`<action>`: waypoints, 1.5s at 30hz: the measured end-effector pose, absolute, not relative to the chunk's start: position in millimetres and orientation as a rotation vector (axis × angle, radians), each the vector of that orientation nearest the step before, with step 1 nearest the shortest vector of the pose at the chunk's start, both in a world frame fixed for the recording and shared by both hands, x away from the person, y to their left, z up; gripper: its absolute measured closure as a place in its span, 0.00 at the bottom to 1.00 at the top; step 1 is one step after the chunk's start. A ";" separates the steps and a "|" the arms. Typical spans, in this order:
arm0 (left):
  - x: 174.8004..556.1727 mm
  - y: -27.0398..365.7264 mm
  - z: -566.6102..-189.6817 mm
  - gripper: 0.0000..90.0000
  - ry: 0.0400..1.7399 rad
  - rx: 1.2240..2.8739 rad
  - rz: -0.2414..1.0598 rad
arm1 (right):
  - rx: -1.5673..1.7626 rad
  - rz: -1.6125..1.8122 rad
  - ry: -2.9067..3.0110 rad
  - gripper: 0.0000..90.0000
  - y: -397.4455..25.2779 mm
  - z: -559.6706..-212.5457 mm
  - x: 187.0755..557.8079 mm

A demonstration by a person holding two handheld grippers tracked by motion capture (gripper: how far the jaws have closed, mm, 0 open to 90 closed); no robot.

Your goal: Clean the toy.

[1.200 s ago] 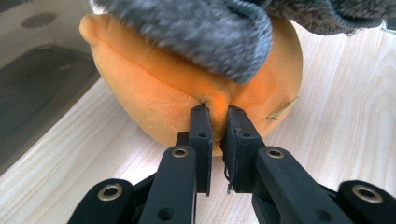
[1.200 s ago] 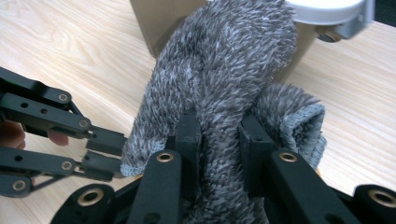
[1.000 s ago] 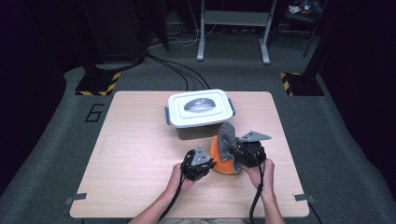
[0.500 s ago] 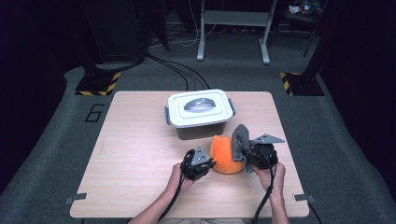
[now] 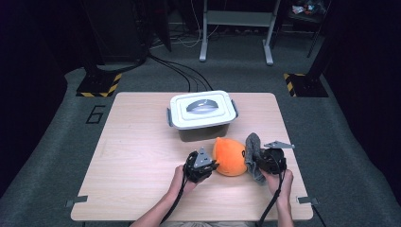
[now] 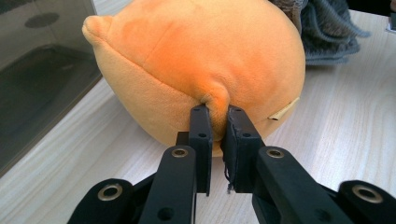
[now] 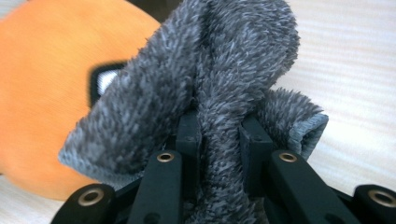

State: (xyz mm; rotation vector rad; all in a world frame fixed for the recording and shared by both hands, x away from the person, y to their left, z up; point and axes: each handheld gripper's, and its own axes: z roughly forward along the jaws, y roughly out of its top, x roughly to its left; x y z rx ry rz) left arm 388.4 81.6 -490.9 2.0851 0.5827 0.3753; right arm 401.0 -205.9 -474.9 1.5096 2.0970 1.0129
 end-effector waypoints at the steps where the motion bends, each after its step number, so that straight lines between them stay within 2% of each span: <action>1: 388.5 81.7 -491.0 0.91 0.583 2.086 0.376 | 1.521 0.992 2.102 0.81 -207.5 -479.8 402.4; 8: 388.8 82.0 -491.3 0.91 0.586 2.083 0.378 | 1.563 0.921 2.146 0.82 -208.5 -508.0 409.7; 12: 389.0 82.3 -491.1 0.91 0.585 2.085 0.380 | 1.576 0.935 2.125 0.82 -210.3 -505.5 407.7; 23: 389.9 83.1 -490.7 0.91 0.594 2.077 0.371 | 1.477 0.999 2.013 0.82 -223.4 -454.3 374.9; 31: 391.5 82.0 -487.7 0.91 0.617 2.068 0.376 | 1.323 1.102 2.031 0.82 -196.7 -418.7 356.7; 39: 392.5 81.0 -486.0 0.91 0.619 2.075 0.368 | 1.215 1.214 2.101 0.82 -175.9 -402.9 347.5; 45: 392.3 77.2 -484.9 0.91 0.611 2.067 0.374 | 1.164 1.204 2.193 0.82 -155.8 -405.5 354.4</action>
